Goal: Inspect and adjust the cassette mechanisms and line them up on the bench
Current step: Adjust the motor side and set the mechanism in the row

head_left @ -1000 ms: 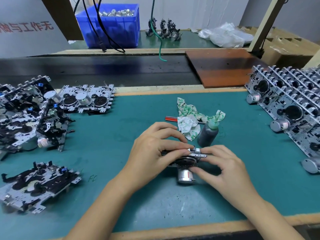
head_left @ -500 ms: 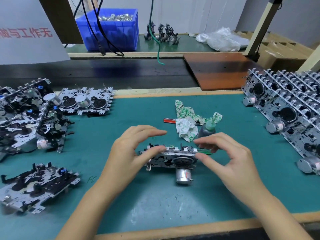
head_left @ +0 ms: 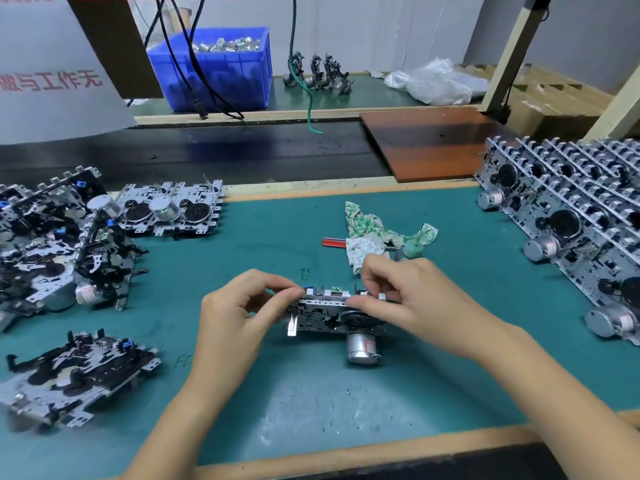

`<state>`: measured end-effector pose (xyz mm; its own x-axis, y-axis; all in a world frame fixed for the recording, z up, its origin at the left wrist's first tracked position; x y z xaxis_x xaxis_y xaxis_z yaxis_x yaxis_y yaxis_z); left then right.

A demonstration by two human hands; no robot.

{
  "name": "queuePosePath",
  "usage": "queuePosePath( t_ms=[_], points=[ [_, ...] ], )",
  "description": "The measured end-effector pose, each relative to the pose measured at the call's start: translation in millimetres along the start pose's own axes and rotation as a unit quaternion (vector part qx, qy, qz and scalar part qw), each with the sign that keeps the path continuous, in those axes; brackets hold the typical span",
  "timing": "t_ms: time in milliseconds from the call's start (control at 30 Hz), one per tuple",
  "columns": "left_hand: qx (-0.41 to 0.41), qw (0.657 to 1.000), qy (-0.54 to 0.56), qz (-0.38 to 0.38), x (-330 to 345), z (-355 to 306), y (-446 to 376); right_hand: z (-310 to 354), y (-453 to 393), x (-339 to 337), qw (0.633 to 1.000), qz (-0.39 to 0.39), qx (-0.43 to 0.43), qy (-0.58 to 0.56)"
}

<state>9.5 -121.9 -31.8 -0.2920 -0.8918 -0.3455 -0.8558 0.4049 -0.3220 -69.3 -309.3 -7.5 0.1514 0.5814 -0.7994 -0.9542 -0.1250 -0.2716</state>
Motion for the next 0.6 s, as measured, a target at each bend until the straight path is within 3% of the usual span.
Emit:
queuePosePath(
  t_ms=[333, 533, 600],
  points=[
    [-0.008, 0.997, 0.058, 0.059, 38, -21, -5, -13, 37, -21, 0.997, 0.037, 0.014, 0.069],
    [-0.029, 0.974, 0.119, 0.191, 97, -36, 2, -27, 89, -56, 0.991, -0.010, 0.063, 0.114],
    [0.002, 0.969, 0.103, 0.225, 119, -44, 9, -35, 108, -69, 0.987, -0.036, 0.091, 0.126]
  ],
)
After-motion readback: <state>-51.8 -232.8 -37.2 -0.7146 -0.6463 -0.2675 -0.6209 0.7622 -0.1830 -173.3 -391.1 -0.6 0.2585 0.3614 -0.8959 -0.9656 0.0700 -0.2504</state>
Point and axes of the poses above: each hand's wrist, its own y-axis away from the middle knuckle, its own x-axis out of the palm, z = x × y, the point moved 4 cm from there along -y, towards the middle knuckle, and after that the axes turned 6 degrees about -x, right-handed, at the moved point
